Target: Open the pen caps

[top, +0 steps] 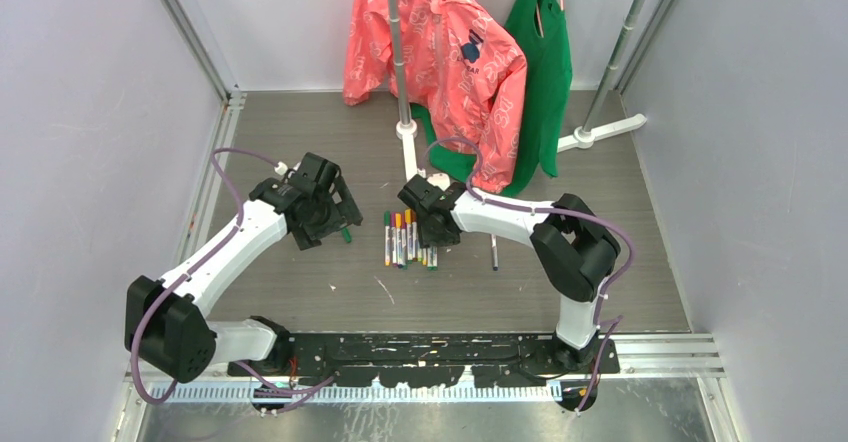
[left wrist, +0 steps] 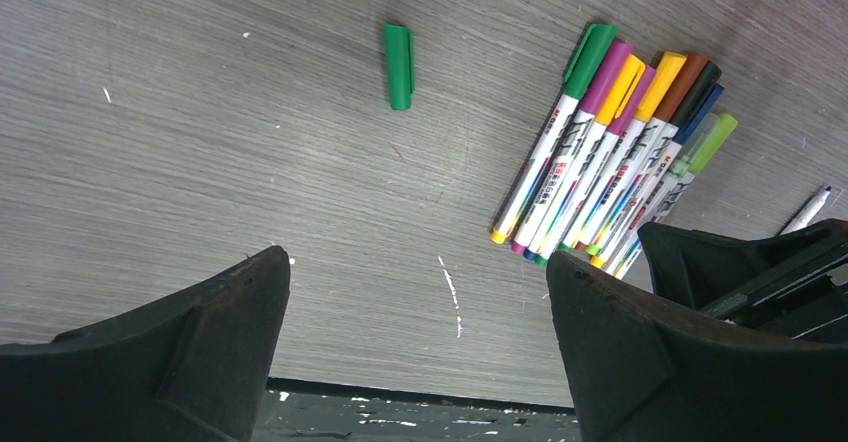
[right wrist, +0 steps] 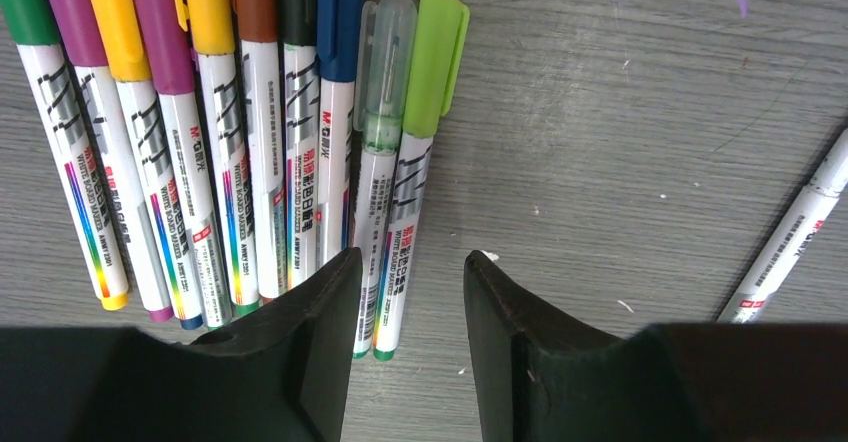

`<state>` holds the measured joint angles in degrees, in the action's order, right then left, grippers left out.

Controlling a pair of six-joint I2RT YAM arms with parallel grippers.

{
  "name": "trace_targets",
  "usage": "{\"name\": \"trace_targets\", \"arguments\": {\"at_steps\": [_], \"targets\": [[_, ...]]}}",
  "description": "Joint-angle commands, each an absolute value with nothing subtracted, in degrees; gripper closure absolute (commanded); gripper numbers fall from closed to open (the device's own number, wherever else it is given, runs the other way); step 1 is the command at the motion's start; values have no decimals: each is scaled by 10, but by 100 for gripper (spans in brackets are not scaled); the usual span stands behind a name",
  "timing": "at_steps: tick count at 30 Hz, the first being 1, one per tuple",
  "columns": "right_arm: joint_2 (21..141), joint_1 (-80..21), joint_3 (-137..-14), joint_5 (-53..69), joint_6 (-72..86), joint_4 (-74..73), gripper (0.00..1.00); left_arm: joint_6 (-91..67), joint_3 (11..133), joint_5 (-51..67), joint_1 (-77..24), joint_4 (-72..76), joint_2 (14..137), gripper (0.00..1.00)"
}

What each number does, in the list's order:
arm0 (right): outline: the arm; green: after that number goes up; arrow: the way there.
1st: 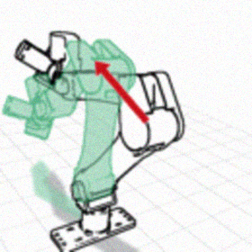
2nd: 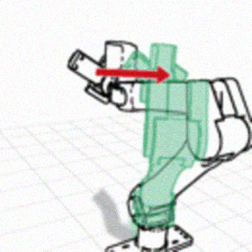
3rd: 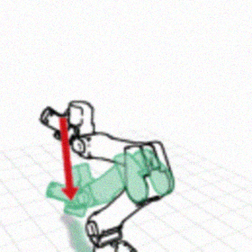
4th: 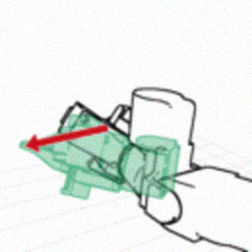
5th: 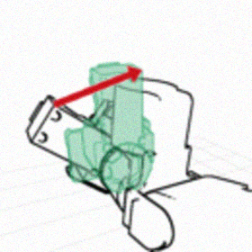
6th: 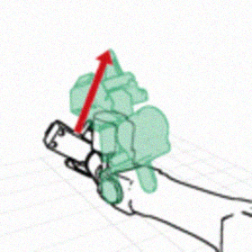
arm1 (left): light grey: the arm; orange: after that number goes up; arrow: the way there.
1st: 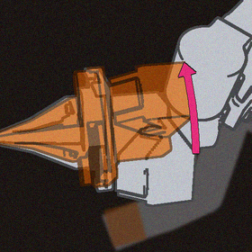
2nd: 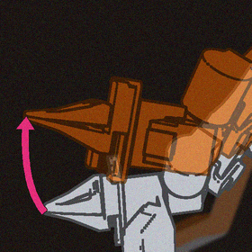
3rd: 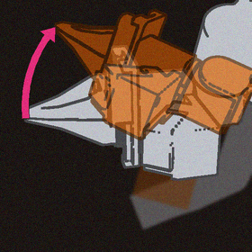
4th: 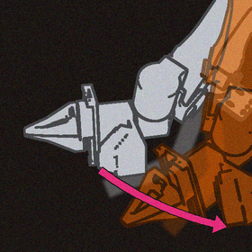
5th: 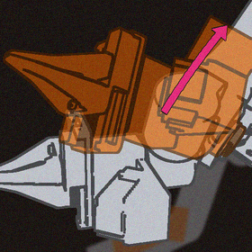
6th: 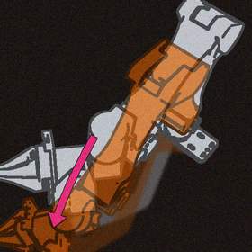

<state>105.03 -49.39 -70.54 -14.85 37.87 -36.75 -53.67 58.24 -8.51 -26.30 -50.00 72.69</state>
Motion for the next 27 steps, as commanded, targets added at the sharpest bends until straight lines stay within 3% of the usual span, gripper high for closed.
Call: {"name": "trace_targets", "arguments": {"at_steps": [1, 27], "targets": [[1028, -495, -715, -170, 395, -349, 52, -528, 591, -92, -265, -503, 716, 3], [1024, -496, -678, -181, 400, -341, 52, -520, 597, -87, -265, -491, 743, 13]]}}
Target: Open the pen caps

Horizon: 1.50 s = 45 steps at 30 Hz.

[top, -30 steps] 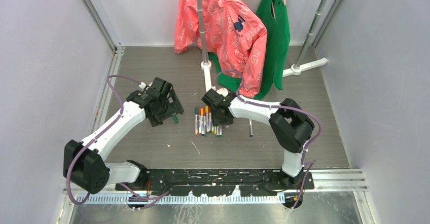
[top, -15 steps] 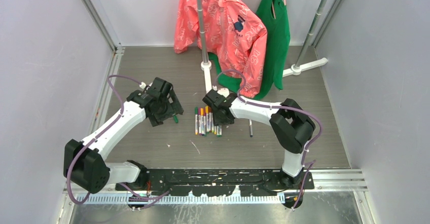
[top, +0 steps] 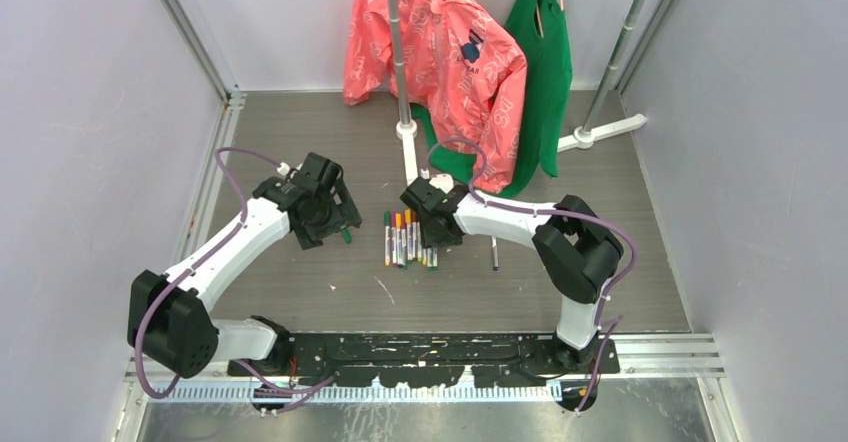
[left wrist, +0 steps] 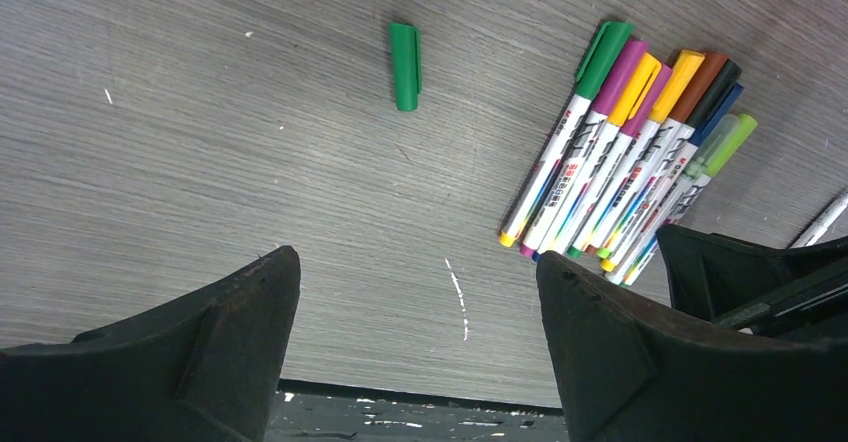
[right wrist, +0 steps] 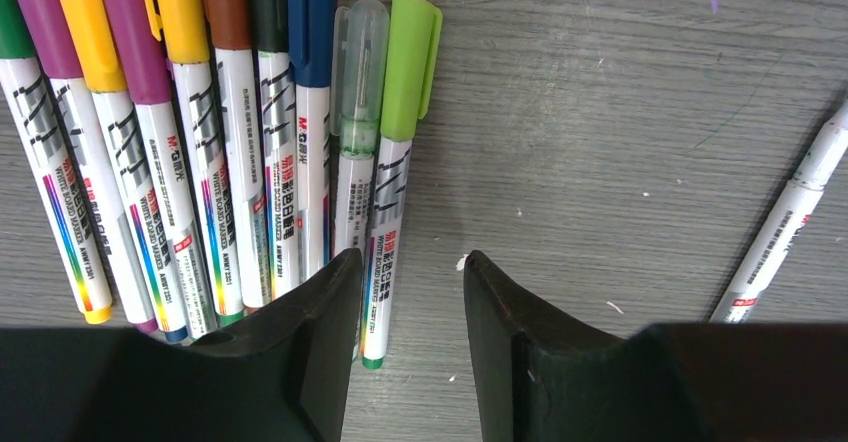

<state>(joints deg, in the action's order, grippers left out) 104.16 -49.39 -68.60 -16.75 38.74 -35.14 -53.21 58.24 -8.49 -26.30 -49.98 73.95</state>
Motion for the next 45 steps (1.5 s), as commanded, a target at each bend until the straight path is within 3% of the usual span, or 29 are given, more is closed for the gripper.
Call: {"name": "trace_targets", "arguments": {"at_steps": [1, 13, 17, 29, 36, 45], "targets": [[1026, -496, -676, -180, 400, -340, 52, -519, 597, -87, -265, -492, 743, 13], [1044, -498, -651, -166, 406, -336, 53, -520, 595, -83, -265, -482, 755, 14], [1062, -510, -646, -166, 406, -349, 59, -523, 588, -80, -265, -476, 757, 15], [1017, -530, -612, -189, 411, -374, 99, -534, 578, -34, -265, -442, 751, 13], [904, -530, -605, -184, 401, -401, 99, -557, 553, 74, -265, -338, 755, 11], [828, -538, -601, -79, 402, -394, 99, -599, 542, 152, -284, -238, 775, 11]]}}
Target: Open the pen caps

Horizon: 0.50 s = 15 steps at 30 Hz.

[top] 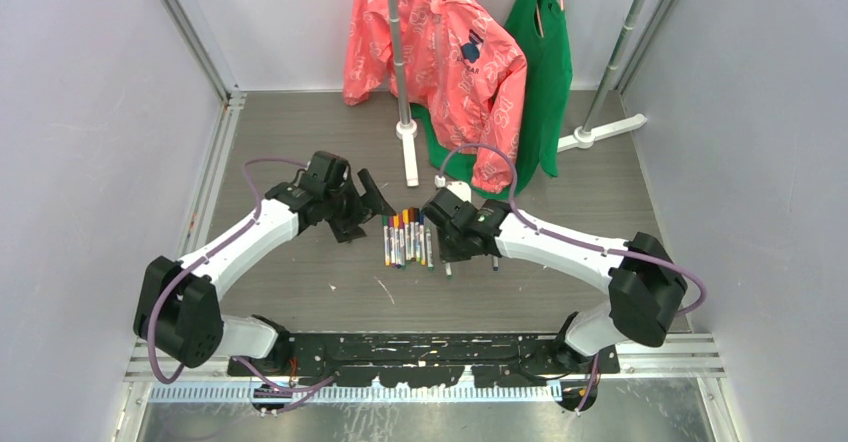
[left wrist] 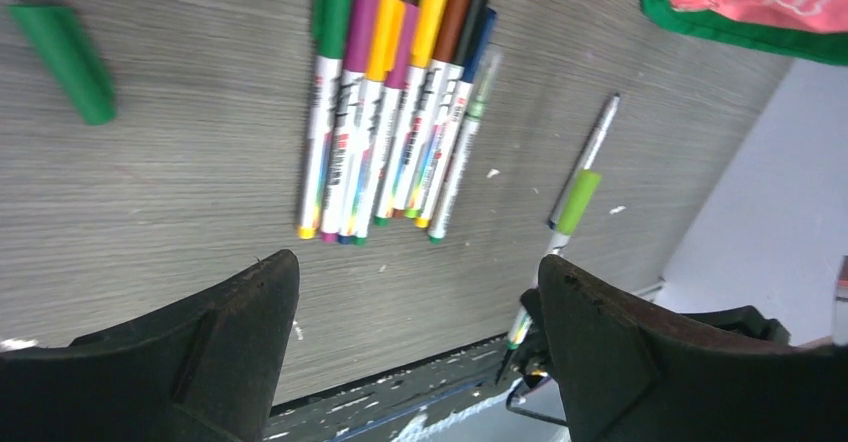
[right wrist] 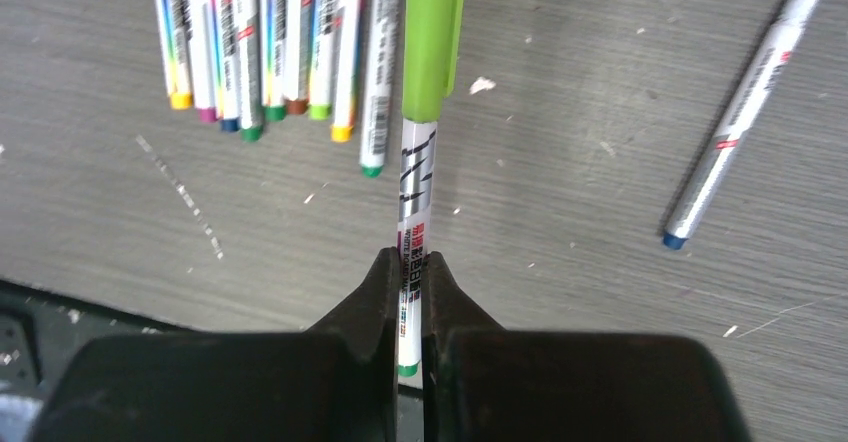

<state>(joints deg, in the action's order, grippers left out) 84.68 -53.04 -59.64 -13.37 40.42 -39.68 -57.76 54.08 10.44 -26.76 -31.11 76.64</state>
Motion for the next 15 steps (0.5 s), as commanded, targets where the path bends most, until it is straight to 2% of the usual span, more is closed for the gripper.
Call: {"name": "trace_targets", "arguments": {"at_steps": [1, 8, 15], "targets": [[827, -541, -602, -70, 402, -391, 99, -600, 546, 151, -290, -237, 778, 11], [828, -554, -619, -24, 408, -367, 99, -616, 562, 151, -321, -222, 804, 12], [836, -562, -642, -8, 413, -355, 99, -631, 571, 141, -346, -218, 833, 19]]}}
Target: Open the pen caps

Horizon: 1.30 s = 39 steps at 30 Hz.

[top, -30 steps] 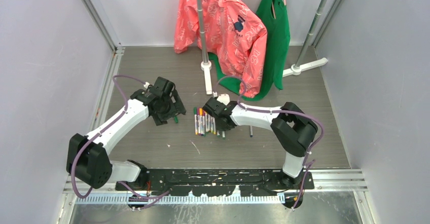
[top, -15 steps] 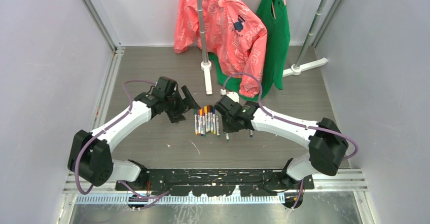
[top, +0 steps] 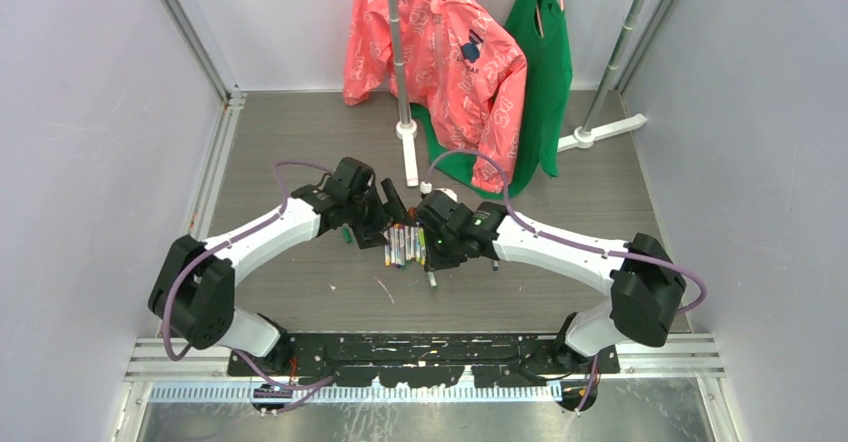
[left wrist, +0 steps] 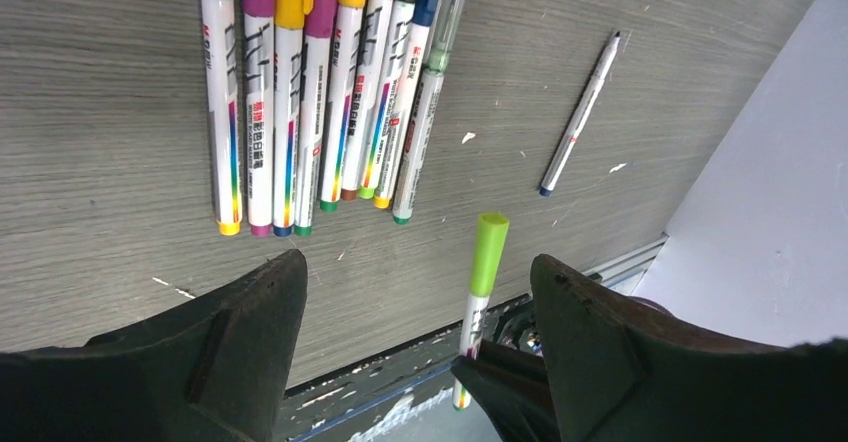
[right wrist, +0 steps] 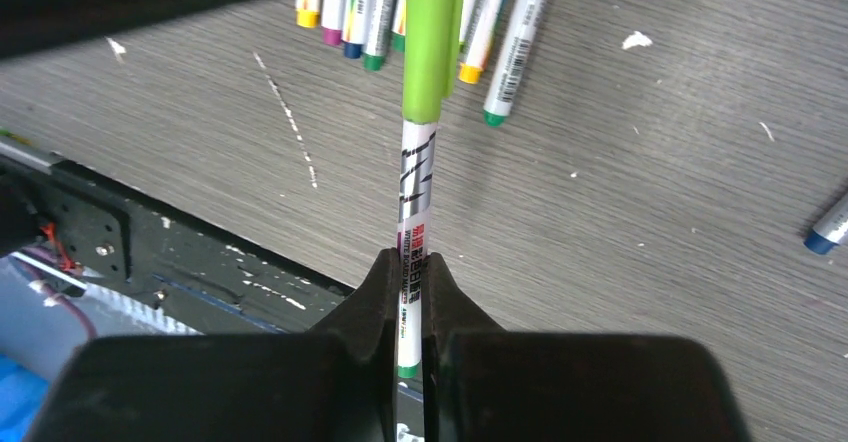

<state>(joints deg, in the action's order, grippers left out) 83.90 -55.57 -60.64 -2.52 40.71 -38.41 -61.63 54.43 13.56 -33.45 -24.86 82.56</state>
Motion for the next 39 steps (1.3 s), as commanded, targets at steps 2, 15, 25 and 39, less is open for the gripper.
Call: {"name": "trace_targets", "arguments": {"at_steps": [2, 15, 25, 39], "targets": [[841, -563, -646, 11, 415, -349, 99, -633, 577, 140, -354, -217, 843, 20], [865, -569, -677, 28, 416, -336, 99, -650, 585, 130, -370, -207, 868, 50], [865, -570, -680, 25, 415, -338, 99, -649, 575, 137, -370, -196, 864, 85], [871, -569, -672, 27, 422, -316, 71, -666, 559, 149, -371, -172, 840, 100]]}}
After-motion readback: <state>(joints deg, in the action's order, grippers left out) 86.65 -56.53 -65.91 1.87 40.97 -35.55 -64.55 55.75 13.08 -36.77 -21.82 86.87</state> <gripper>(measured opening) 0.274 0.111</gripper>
